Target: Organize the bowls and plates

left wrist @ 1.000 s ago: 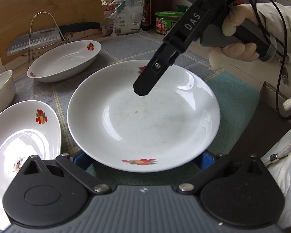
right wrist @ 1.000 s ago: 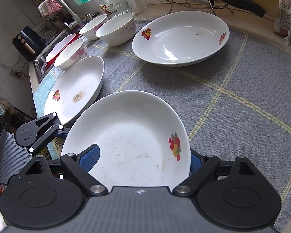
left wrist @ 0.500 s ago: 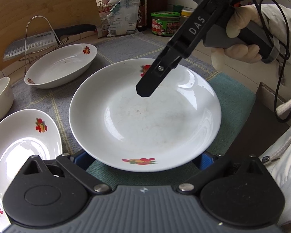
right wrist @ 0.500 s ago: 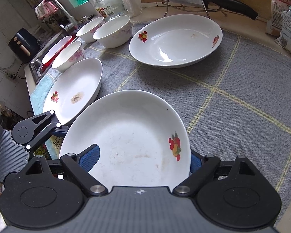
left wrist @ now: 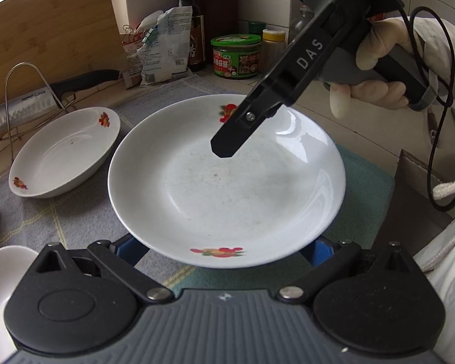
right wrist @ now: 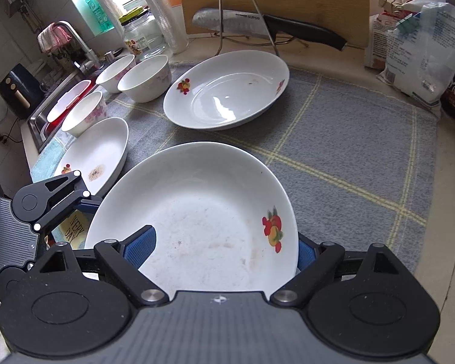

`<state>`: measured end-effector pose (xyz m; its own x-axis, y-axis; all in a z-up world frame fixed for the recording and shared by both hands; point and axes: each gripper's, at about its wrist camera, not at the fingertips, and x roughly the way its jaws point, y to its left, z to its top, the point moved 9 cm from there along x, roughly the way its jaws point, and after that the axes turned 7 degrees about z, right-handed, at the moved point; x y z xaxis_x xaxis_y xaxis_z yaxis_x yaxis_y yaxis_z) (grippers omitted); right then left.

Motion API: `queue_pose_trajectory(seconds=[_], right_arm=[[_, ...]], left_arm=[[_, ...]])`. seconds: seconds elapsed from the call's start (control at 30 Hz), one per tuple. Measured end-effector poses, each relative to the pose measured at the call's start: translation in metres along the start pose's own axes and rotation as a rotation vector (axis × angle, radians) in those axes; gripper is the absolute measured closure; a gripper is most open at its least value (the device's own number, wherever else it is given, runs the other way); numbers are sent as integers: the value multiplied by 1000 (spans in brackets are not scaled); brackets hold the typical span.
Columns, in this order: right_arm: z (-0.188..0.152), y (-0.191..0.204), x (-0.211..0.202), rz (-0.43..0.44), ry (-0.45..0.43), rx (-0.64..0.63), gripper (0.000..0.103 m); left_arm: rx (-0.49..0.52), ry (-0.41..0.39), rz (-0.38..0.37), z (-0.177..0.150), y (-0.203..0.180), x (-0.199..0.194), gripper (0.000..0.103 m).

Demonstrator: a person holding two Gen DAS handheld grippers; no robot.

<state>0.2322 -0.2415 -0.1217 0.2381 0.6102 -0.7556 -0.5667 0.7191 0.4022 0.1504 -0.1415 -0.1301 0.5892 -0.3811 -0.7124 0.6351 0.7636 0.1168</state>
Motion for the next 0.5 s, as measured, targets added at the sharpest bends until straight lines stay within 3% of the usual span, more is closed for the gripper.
queue_pose_trajectory(seconds=[0.5], right_arm=[[16, -64, -19, -75, -65, 39, 8]], left_arm=[[23, -15, -28, 50, -4, 52, 1]])
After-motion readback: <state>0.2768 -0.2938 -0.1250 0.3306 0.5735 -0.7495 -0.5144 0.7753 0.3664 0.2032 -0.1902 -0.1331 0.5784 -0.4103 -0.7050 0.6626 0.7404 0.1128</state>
